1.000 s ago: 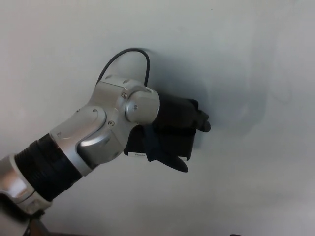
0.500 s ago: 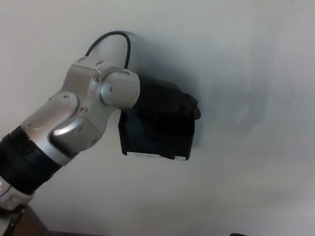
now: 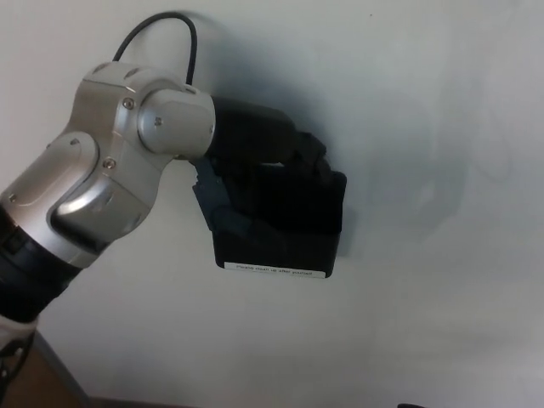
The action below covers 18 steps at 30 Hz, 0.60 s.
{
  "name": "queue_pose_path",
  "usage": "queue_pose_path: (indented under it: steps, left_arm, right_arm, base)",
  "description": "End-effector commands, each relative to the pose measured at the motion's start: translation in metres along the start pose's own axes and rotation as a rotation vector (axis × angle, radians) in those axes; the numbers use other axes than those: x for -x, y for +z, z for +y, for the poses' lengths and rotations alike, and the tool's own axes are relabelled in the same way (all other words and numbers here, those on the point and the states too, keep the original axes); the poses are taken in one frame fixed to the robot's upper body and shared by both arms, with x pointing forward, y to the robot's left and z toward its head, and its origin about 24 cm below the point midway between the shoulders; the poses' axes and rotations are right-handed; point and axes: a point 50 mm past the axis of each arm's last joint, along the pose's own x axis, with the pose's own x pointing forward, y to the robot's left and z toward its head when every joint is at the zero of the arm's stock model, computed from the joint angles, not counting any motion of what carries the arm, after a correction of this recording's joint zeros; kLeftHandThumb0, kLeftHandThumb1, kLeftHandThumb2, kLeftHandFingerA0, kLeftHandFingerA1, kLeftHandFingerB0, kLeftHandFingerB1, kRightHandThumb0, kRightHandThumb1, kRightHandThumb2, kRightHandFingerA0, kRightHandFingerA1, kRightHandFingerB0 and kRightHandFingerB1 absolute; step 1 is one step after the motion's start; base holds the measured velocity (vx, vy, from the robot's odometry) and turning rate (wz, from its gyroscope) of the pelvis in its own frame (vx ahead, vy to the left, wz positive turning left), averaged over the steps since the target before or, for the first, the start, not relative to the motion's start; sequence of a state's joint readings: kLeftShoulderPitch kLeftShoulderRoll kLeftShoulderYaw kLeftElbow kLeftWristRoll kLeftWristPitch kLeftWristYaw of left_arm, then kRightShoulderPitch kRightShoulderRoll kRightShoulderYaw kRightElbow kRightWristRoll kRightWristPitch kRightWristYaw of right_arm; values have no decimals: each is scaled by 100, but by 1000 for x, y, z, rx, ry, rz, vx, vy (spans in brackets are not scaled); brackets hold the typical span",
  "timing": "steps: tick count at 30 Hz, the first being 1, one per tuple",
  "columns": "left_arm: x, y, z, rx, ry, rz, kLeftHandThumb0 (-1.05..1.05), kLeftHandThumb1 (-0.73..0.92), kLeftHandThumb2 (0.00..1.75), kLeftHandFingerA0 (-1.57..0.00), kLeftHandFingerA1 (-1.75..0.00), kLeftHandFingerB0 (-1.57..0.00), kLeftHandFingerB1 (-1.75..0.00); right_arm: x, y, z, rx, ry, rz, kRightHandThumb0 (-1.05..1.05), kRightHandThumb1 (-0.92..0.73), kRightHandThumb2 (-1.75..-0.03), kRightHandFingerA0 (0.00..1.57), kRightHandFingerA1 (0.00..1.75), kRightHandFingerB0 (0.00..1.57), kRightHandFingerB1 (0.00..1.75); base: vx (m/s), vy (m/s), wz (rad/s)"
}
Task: A magnetic marker holder is on the left hand side of the white board, the robot put the index and middle finger into the opening of the container and pull off the magnetic holder and hand it to a human on the left hand side.
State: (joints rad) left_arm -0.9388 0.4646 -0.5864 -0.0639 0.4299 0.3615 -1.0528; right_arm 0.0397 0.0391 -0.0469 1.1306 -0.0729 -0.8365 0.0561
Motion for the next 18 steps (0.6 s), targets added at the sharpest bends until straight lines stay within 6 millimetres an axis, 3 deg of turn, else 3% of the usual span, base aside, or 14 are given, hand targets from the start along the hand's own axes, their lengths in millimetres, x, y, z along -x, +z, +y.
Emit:
queue_pose_path:
  steps: [1,2,3,7,8,9,11,18]
  left_arm:
    - [0,-10,-5,8,2,45,-99,66,61,-65,-44,-12,-24]
    - [-1,-10,-5,12,-1,47,-99,66,61,-65,-44,-12,-24]
    - [-2,-9,-7,18,-5,47,-105,56,95,-61,-54,-9,-20]
    - [-5,-8,-11,40,-8,19,-105,57,93,-67,-57,-11,-25]
    - [-7,-7,-12,38,-10,15,-96,63,61,-81,-55,-13,-25]
    - [-8,-6,-13,37,-14,13,-96,51,91,-78,-62,-10,-30]
    - [-11,-6,-15,35,-23,13,-105,55,93,-69,-56,-10,-26]
    - [-21,-10,-31,18,-75,47,-105,56,93,-54,-51,-10,-30]
  right_arm:
    - [1,-1,-6,13,-19,3,-64,-84,-65,73,57,62,47]
    - [1,-1,-6,12,-20,2,-64,-84,-65,73,57,62,47]
    - [1,0,-6,10,-20,-1,-64,-84,-65,73,58,62,47]
    - [0,1,-5,6,-19,-4,-65,-84,-65,72,57,61,47]
    - [-1,1,-5,8,-21,-6,-64,-84,-65,70,54,62,47]
    - [-1,2,-5,6,-22,-8,-64,-83,-65,69,53,62,48]
    - [-1,2,-5,0,-23,-10,-65,-83,-65,69,54,63,47]
    - [-3,3,-6,-6,-22,-9,-64,-83,-65,72,56,63,47]
  base:
    - [0,0,0]
    - [0,0,0]
    - [0,0,0]
    - [0,0,0]
    - [0,0,0]
    - [0,0,0]
    - [0,0,0]
    - [0,0,0]
